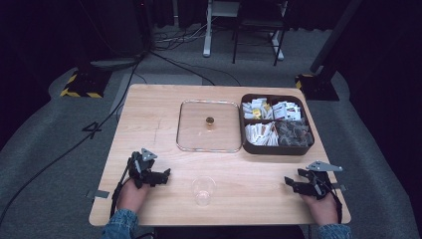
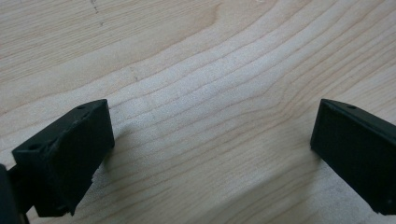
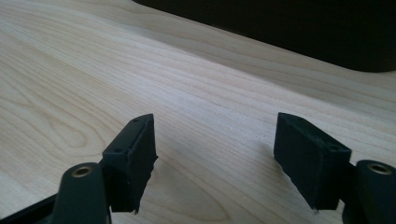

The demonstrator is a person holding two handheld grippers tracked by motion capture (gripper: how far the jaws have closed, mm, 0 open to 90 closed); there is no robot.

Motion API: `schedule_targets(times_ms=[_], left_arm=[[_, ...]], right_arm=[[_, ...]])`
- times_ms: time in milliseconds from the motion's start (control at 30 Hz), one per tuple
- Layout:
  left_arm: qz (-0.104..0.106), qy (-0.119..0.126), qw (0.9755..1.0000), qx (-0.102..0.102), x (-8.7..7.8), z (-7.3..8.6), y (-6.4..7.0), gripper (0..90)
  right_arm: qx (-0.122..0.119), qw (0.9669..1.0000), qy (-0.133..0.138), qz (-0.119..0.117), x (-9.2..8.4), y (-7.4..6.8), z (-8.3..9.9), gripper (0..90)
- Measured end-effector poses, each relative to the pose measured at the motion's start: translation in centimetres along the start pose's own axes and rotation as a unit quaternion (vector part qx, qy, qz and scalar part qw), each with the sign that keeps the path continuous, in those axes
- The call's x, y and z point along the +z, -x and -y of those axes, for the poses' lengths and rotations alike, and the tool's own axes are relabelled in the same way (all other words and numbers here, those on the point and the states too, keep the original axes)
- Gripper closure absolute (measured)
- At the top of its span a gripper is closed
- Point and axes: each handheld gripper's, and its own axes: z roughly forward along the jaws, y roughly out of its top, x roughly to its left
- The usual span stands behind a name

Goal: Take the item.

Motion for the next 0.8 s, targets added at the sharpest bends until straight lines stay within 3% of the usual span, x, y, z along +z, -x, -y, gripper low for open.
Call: schedule_targets(times_ms=[267,433,633,800], left_arm=[[-0.003,0.001,1.0,-0.005,0.2,-0.3,-0.1,0.0],[-0.003,0.001,1.0,-0.006,0.4,-0.4,0.0,0.0],[-0.003,0.001,1.0,-0.005,0.4,-0.4,0.0,0.0],[-0.003,0.001,1.0,-0.003,0.4,-0.5,-0.1,0.0]], right_arm=[[0.001,0.9999,0.002,-0.016,-1.4,0.0,-2.0,37.0],[0.004,0.9998,0.012,-0.013,-1.9,0.5,-3.2,36.7],[-0.011,0.9996,0.022,-0.016,-2.9,1.1,-5.2,40.2],[-0.003,0.9996,0.025,-0.016,-3.2,1.5,-6.5,40.0]])
